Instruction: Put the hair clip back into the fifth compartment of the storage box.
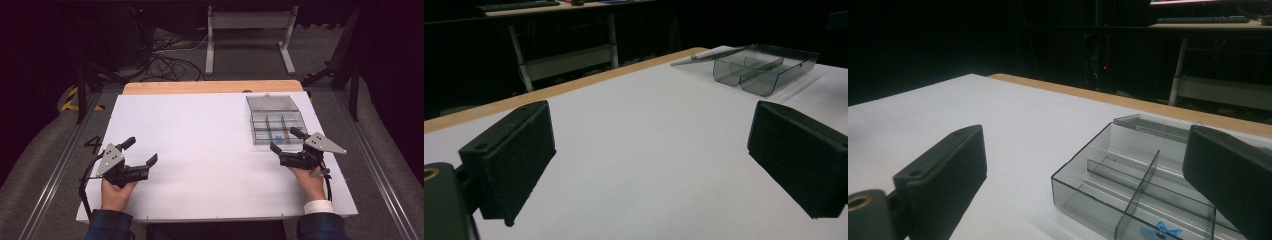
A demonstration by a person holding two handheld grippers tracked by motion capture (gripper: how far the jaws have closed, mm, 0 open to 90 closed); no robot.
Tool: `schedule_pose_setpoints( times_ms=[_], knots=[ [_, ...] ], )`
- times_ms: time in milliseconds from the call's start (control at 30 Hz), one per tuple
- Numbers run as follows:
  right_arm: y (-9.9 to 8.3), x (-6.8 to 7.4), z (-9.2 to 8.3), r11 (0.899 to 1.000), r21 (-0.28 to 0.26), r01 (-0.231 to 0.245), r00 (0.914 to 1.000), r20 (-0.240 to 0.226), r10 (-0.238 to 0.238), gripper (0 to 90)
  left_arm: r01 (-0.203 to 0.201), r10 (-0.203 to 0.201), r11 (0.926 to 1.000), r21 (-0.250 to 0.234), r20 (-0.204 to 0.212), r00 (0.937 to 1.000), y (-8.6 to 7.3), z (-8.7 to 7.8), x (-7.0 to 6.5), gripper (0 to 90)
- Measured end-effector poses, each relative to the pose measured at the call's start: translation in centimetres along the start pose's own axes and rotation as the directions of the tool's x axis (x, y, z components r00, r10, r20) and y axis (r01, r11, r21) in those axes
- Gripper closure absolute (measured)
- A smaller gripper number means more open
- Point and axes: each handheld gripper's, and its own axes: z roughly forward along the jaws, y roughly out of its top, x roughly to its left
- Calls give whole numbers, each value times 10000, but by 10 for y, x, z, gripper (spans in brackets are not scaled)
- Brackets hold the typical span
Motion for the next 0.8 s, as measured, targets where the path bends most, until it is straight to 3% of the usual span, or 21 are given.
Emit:
schedule_pose_setpoints(
  times_ms=[400,800],
  knots=[
    [1,3,-6,9997,-198,-127,9998,-134,125,0,39,-39,10000,-6,0,10000,-1,-1,0,54],
    [1,1,-19,9979,-534,-379,9991,148,388,0,-7,7,10000,-6,-41,10000,-1,-2,0,54]
  ],
)
